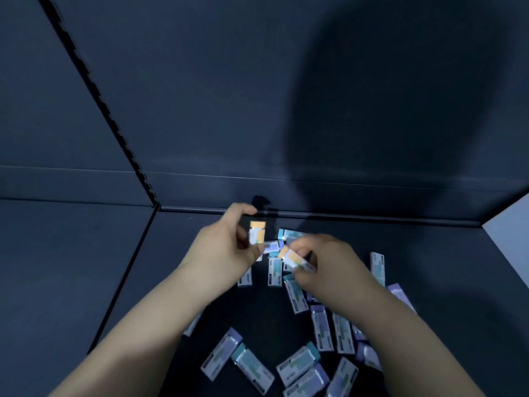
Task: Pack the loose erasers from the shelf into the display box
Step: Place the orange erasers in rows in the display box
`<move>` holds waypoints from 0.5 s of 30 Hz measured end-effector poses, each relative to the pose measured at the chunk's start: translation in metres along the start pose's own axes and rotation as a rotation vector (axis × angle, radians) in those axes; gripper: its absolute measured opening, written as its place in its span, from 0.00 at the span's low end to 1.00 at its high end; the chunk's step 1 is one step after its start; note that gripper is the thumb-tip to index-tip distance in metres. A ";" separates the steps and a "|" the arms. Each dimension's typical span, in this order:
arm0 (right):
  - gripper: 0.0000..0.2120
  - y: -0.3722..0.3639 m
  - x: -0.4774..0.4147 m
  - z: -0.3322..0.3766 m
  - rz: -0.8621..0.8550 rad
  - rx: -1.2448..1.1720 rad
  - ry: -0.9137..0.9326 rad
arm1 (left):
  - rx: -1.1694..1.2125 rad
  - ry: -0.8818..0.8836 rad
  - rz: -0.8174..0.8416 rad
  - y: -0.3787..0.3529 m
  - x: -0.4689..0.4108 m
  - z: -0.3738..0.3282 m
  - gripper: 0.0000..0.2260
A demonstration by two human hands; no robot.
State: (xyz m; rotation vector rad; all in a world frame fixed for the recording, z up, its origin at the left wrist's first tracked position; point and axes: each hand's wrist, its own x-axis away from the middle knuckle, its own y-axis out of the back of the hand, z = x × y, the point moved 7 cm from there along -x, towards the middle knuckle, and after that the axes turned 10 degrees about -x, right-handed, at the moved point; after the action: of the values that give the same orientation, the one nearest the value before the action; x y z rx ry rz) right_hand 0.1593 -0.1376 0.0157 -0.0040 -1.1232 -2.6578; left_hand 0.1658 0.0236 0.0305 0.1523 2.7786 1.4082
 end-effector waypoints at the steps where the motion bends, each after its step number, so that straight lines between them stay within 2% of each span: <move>1: 0.12 -0.005 0.008 0.003 0.032 0.008 0.010 | 0.030 0.012 0.004 0.000 0.011 0.002 0.20; 5: 0.13 -0.029 0.034 0.008 0.109 0.032 0.042 | -0.014 0.121 0.014 -0.010 0.044 0.018 0.14; 8: 0.14 -0.046 0.046 0.014 0.118 0.132 0.107 | -0.123 0.213 0.003 -0.021 0.060 0.029 0.14; 10: 0.15 -0.054 0.050 0.017 0.105 0.243 0.146 | -0.286 0.234 -0.039 -0.023 0.066 0.032 0.16; 13: 0.15 -0.060 0.054 0.021 0.093 0.324 0.170 | -0.716 0.146 -0.048 -0.022 0.070 0.033 0.22; 15: 0.16 -0.058 0.055 0.022 0.086 0.335 0.172 | -0.763 0.087 -0.065 -0.018 0.071 0.034 0.25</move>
State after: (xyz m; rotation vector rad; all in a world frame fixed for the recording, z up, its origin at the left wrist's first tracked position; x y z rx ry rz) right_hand 0.0904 -0.0960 -0.0047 0.2283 -1.4549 -2.3147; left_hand 0.0958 0.0471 -0.0020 -0.0201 2.0649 2.3542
